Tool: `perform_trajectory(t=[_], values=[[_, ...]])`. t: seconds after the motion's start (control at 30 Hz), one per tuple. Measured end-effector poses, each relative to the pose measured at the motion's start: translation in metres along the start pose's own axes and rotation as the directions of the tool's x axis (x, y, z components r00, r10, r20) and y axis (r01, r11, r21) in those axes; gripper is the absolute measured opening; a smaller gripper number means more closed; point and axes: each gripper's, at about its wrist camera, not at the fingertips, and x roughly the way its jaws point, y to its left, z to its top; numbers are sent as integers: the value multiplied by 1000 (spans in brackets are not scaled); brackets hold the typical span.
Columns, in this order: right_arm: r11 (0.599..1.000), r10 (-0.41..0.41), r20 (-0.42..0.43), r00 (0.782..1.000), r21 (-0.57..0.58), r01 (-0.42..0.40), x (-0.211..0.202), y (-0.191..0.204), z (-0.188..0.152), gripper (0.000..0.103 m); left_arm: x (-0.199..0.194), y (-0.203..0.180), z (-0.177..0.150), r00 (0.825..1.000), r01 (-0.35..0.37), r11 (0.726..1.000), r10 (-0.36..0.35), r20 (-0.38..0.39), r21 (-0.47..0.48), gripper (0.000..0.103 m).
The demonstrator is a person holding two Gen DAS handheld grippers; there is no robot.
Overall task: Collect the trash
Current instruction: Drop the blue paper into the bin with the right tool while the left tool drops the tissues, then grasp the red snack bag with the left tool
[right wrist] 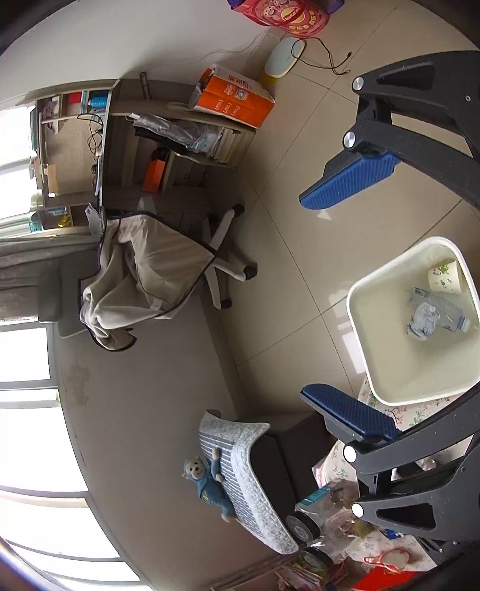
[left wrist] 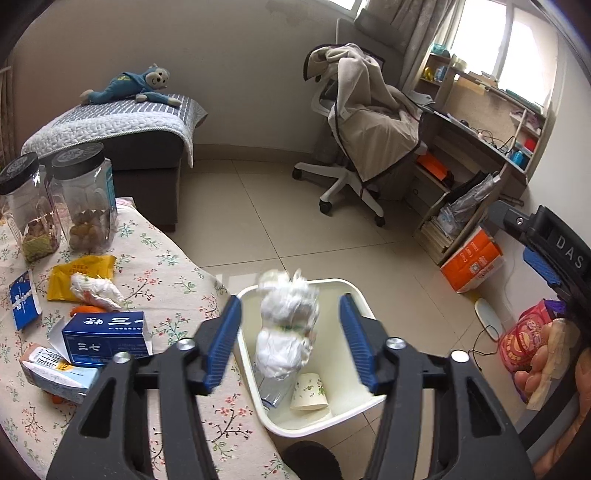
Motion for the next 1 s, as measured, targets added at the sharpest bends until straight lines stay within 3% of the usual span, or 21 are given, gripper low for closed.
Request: perform_trajectory(t=[0.2, 0.43, 0.67, 0.93, 1.0], values=[[999, -39, -27, 999, -34, 38, 5, -4, -4, 96, 0, -3, 0, 1000, -27, 1000, 27, 9, 9, 72], [990, -15, -6, 1000, -143, 14, -7, 33, -12, 96, -35, 13, 10, 979, -174, 984, 170, 116, 29, 82], [975, 42, 14, 999, -218, -38, -25, 76, -19, 96, -75, 44, 17, 933, -296, 955, 292, 209, -12, 90], [961, 123, 2, 992, -248, -119, -39, 127, -25, 96, -113, 87, 16, 861, -428, 901, 429, 274, -69, 92], [956, 142, -7, 990, -258, -139, -41, 141, -29, 96, -121, 101, 16, 854, -436, 895, 444, 272, -92, 92]])
